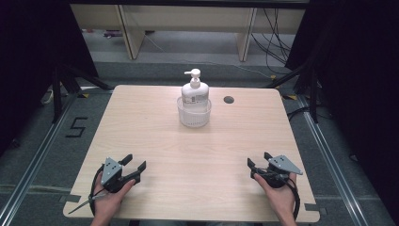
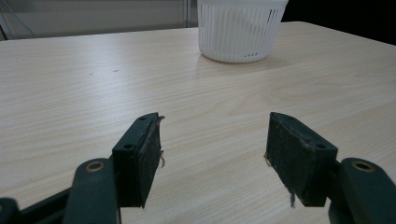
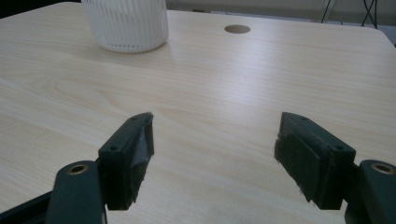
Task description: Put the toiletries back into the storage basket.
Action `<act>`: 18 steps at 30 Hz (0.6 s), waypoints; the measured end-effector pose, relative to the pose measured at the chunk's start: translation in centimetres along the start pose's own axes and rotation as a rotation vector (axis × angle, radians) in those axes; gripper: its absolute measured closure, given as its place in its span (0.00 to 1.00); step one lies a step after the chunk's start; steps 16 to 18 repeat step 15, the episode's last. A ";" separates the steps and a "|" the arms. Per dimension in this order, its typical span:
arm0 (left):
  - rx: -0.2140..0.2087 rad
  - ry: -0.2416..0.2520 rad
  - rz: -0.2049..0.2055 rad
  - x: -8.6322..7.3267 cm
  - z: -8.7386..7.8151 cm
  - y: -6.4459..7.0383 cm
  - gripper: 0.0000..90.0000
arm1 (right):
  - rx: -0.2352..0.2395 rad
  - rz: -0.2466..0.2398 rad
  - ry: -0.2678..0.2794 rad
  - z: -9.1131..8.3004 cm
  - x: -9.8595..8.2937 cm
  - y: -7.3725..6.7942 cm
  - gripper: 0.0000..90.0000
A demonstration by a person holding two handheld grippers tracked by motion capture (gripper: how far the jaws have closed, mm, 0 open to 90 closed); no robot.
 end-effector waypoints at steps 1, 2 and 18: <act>-0.004 0.006 0.000 0.0 0.1 0.0 0.39 | 0.006 0.030 -0.007 -0.1 -0.2 -0.2 0.32; -0.003 0.004 0.002 0.0 0.0 0.0 0.39 | -0.003 0.015 0.000 0.0 -0.3 0.1 0.32; -0.005 -0.003 0.009 0.0 0.1 0.1 0.39 | -0.016 0.043 0.006 -0.5 -0.9 0.5 0.32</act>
Point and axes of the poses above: each handheld gripper's, and its own axes: z roughly forward along the jaws, x roughly out of its top, y roughly to its right, the point moved 6 cm from there along z, roughly forward along the jaws, and after that the axes turned 3 degrees about -y, right-handed, at the moved point
